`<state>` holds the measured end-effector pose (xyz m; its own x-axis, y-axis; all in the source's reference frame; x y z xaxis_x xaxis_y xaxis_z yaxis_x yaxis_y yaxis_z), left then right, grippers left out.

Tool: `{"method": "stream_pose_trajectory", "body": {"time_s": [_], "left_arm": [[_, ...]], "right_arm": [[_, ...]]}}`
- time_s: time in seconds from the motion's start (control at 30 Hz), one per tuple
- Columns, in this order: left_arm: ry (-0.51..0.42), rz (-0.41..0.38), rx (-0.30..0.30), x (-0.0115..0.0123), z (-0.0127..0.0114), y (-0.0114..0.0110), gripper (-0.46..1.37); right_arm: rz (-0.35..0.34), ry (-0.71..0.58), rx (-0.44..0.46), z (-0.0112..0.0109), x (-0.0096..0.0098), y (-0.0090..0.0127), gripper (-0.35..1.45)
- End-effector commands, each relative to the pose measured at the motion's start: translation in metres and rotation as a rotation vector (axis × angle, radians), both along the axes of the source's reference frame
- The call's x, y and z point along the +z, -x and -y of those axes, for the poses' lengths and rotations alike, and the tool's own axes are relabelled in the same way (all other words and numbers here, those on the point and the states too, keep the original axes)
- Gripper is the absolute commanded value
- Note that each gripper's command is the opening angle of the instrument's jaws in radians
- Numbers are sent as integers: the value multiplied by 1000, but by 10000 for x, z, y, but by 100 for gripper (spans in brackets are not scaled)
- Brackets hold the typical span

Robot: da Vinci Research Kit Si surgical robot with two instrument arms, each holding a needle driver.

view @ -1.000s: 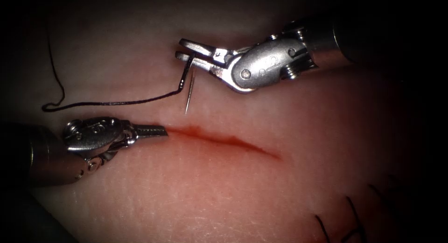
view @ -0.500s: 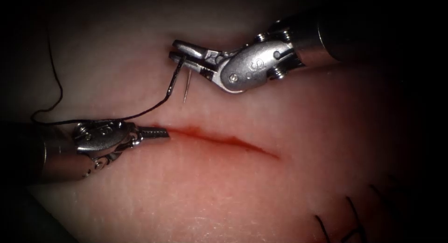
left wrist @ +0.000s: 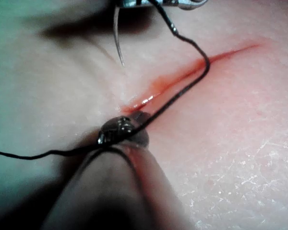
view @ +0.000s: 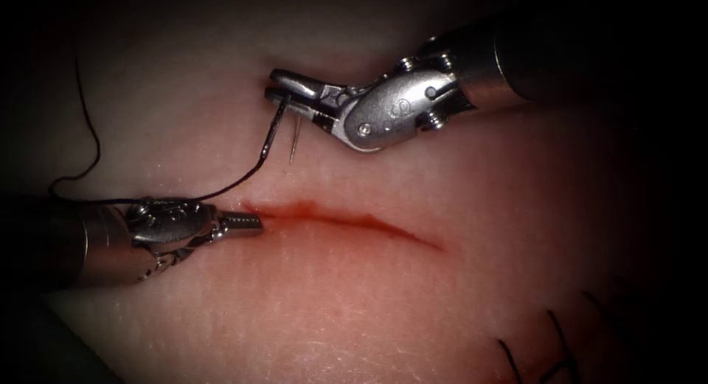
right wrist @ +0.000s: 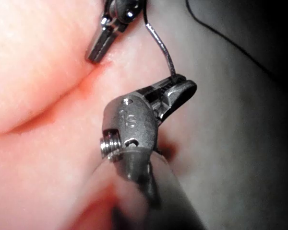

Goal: Wound Closure
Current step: Use the right gripper to throw the needle through the top of the wound

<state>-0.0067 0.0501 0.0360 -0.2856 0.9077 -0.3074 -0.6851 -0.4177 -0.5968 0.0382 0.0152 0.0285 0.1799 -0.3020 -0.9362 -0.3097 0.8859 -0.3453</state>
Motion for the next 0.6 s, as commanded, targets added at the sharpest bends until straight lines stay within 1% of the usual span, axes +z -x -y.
{"method": "stream_pose_trajectory", "body": {"time_s": [0.03,0.23,0.6], "left_arm": [[-1,2,-1,-1,0,0,-35],[-1,2,-1,-2,-1,0,-35],[-8,0,0,-8,-2,-2,-35]], "right_arm": [[-2,3,8,0,1,-1,-35],[2,11,4,5,7,-5,-35],[19,17,-25,15,13,-5,-35]]}}
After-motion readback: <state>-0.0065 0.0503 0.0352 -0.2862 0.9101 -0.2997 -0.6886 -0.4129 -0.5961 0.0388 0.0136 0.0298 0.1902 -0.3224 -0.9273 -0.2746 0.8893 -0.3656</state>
